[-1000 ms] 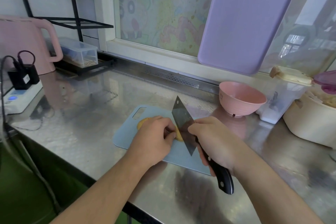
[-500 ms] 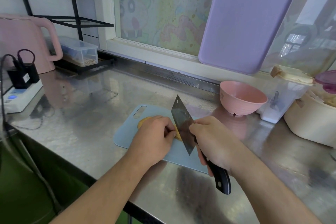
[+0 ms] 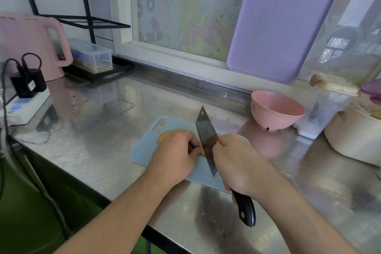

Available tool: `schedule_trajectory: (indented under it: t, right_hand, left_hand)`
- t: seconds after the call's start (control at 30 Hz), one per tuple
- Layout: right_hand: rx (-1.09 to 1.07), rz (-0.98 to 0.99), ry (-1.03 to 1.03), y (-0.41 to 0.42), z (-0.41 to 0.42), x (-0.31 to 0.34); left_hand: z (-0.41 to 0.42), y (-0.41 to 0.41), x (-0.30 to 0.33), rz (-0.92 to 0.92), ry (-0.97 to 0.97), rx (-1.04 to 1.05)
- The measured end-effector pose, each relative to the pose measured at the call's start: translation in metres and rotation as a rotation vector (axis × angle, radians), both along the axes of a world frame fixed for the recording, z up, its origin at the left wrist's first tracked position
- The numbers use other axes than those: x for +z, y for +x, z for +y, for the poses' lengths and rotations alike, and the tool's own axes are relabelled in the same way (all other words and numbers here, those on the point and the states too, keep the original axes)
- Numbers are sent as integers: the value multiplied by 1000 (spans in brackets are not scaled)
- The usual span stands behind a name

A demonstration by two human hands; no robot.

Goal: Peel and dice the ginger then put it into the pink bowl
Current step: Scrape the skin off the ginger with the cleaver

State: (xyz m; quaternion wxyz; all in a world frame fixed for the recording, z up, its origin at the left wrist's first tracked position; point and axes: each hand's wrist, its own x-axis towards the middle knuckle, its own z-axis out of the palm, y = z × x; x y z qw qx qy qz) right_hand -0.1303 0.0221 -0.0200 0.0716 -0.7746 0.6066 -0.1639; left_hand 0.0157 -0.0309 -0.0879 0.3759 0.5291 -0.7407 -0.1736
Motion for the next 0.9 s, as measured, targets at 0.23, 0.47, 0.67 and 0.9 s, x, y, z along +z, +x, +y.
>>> schedule_trajectory:
  t: [0.23, 0.47, 0.67, 0.9]
  right_hand:
    - [285, 530, -326, -6, 2, -1]
    - [342, 774, -44, 4, 11, 6]
    - [299, 1001, -216, 4, 12, 3]
    - [52, 245, 159, 6, 5, 8]
  left_hand:
    - [0, -1, 0, -22, -15, -7]
    - [0, 0, 0, -23, -12, -6]
    - [-1, 0, 0, -16, -28, -7]
    - [1, 0, -1, 2, -9, -13]
